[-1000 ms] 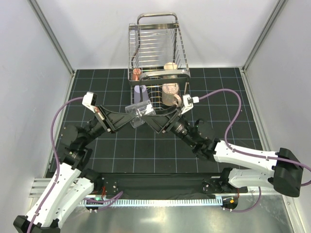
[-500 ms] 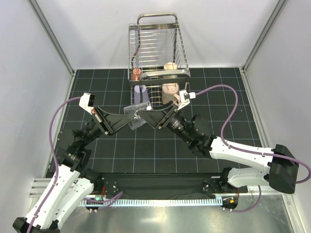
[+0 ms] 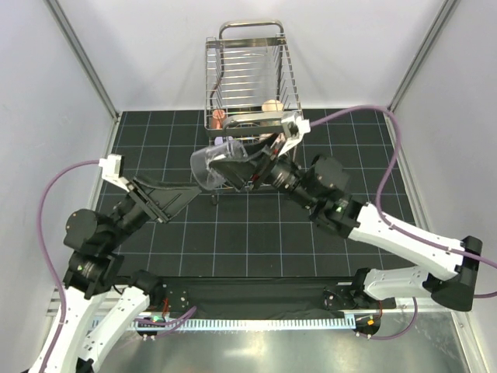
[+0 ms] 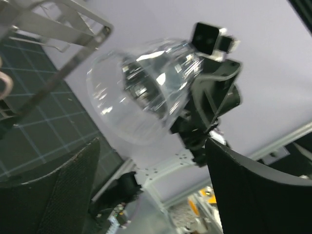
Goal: Load the cups into the dish rack
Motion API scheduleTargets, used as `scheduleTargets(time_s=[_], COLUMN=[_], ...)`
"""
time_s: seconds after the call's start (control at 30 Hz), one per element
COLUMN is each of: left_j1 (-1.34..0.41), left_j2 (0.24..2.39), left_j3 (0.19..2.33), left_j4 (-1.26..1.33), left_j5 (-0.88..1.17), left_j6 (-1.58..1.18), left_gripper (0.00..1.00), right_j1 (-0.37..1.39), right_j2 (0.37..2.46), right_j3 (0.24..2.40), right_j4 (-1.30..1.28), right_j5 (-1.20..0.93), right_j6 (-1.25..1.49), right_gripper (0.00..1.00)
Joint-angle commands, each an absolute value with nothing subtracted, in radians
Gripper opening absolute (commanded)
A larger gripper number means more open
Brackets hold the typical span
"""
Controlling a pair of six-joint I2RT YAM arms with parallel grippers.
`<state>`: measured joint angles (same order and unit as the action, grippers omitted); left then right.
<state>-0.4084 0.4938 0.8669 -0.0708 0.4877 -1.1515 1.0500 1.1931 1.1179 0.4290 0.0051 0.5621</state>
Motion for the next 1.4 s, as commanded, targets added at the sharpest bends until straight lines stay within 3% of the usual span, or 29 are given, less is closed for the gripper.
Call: scheduleTargets(time_s=[0.0, 0.17, 0.53, 0.67, 1.37], left_j1=[-0.410, -0.410, -0.410, -0.410, -0.410], left_j2=[0.468, 0.434, 0.446, 0.463, 0.532], left_j3=[0.931, 0.954, 0.933, 0.925, 0.887], left_j4=[-0.305, -0.435, -0.477, -0.477, -0.440], left_j5=[0.361, 0.239, 0.278, 0.290, 0.325], left_j6=[-0.983, -0.908, -0.885, -0.877, -0.887], left_gripper=[0.87, 0.88, 0.82, 0.82, 0.81], right_j1=[1.037, 0.983, 0.839, 0.821, 0.652], right_j2=[1.164, 1.244, 1.635, 1.732, 1.873], right_j3=[1.307, 1.530, 2.199, 2.339, 2.385], right_j4=[0.231, 0.074, -0.394, -0.495, -0.672], right_j5=[0.049, 0.084, 0.152, 0.209, 0.203], right_j6=[0.350, 0.165, -0.098, -0.153, -0.083], right_gripper=[0.04, 0.04, 0.04, 0.04, 0.04])
